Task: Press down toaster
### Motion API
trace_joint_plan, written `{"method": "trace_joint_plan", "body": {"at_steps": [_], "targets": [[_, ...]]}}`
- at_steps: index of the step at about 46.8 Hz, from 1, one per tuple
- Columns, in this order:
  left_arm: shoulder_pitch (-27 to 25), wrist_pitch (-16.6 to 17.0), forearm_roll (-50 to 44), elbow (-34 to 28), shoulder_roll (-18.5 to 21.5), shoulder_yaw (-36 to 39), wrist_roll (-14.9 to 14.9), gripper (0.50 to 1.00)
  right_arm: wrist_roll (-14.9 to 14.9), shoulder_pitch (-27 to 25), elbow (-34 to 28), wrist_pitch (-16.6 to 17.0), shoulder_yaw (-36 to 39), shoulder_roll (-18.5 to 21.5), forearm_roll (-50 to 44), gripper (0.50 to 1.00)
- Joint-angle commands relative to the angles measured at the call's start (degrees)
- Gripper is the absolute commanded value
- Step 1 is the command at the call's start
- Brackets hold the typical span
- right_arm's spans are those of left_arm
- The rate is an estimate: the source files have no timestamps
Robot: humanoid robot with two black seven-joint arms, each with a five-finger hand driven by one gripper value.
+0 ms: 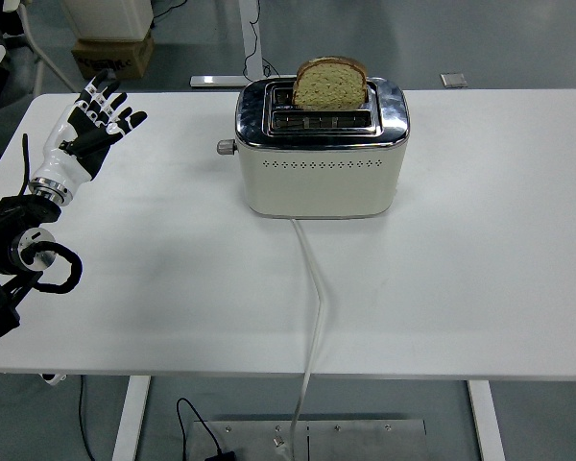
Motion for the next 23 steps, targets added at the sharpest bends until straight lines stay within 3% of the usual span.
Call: {"method": "trace_joint_plan", "body": {"at_steps": [1, 23], "targets": [[0.3, -0.3, -1.2, 3.7, -2.4, -0.8, 0.0, 1.000, 0.0, 0.1, 0.0, 0.0, 0.1, 0.0, 0.0, 0.998], [0.3, -0.3, -3.6, 6.3, -5.1, -4.6, 0.2, 1.000, 0.0, 0.0, 0.0, 0.0, 0.1, 0.0, 0.0, 0.998]]}}
